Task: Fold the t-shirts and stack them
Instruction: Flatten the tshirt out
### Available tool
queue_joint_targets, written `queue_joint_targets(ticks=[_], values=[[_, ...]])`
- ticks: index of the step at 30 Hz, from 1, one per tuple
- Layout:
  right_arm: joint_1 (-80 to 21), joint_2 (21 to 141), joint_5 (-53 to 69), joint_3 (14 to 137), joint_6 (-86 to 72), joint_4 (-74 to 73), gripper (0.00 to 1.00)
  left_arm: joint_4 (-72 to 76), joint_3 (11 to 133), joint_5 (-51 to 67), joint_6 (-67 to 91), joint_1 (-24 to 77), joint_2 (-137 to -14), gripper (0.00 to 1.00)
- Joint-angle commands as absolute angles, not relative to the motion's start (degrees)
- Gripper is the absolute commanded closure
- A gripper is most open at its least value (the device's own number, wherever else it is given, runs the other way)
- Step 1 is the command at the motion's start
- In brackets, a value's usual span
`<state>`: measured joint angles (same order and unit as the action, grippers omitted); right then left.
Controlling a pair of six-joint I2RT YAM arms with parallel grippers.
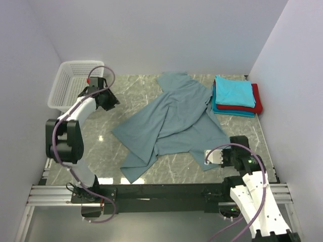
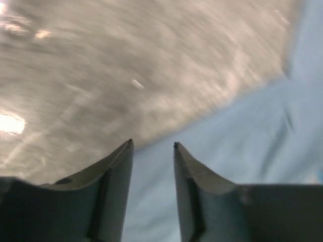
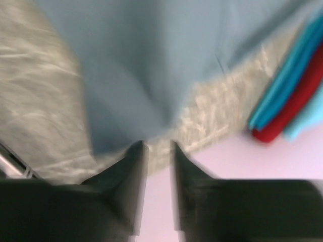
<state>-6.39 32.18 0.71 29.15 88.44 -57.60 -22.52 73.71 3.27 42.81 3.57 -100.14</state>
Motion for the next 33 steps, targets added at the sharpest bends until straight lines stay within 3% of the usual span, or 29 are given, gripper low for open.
queue_joint_targets(ticks=[1, 3, 4, 5, 7, 9, 10, 13, 17, 21, 28, 32, 33], values=[[-2.0, 35.0, 2.6, 36.6, 84.6, -51.0, 0.58, -17.3, 70.9, 20.4, 29.3, 4.0, -87.9, 0.53], [-1.6, 37.3, 13.2, 42.8, 82.8, -54.7, 0.42, -18.9, 70.5, 20.1, 22.9, 4.0, -80.2, 0.46], [-1.8, 39.4, 17.8, 44.4, 83.2, -56.8, 0.26, -19.9, 69.3, 18.6, 20.8, 4.0, -77.4, 0.44], [-2.2, 40.5, 24.2, 45.4, 84.1, -59.0, 0.21, -20.2, 68.3, 17.4, 17.9, 4.0, -71.3, 0.42], [-7.4, 43.4, 39.0, 45.5, 82.9, -61.2, 0.18, -16.6, 62.1, 15.5, 17.1, 4.0, -64.2, 0.35], [-17.0, 45.5, 41.1, 42.3, 74.7, -49.7, 0.19, -13.8, 56.3, 14.2, 19.3, 4.0, -53.6, 0.11], [-27.7, 47.4, 36.3, 40.6, 65.2, -43.5, 0.2, -11.9, 49.6, 14.1, 20.8, 4.0, -50.2, 0.01], [-45.8, 60.6, 22.7, 39.7, 56.8, -24.7, 0.28, -8.2, 37.8, 18.5, 28.4, 3.9, -37.9, 0.01], [-55.8, 74.4, 12.2, 46.5, 55.8, -15.8, 0.31, -17.9, 35.4, 14.4, 28.3, 3.9, -37.3, 0.06], [-59.7, 85.8, 8.8, 50.8, 57.8, -13.0, 0.32, -19.0, 36.4, 14.1, 29.0, 4.1, -38.8, 0.07], [-63.4, 94.0, 5.8, 54.0, 59.6, -9.8, 0.37, -18.2, 35.1, 12.3, 32.8, 4.1, -45.4, 0.14], [-64.2, 97.2, 5.1, 55.8, 60.2, -13.7, 0.59, -19.2, 35.7, 12.3, 34.9, 4.2, -52.3, 0.32], [-64.2, 97.6, 5.0, 55.8, 60.4, -14.4, 0.7, -19.7, 36.5, 11.4, 35.5, 4.2, -53.7, 0.37]])
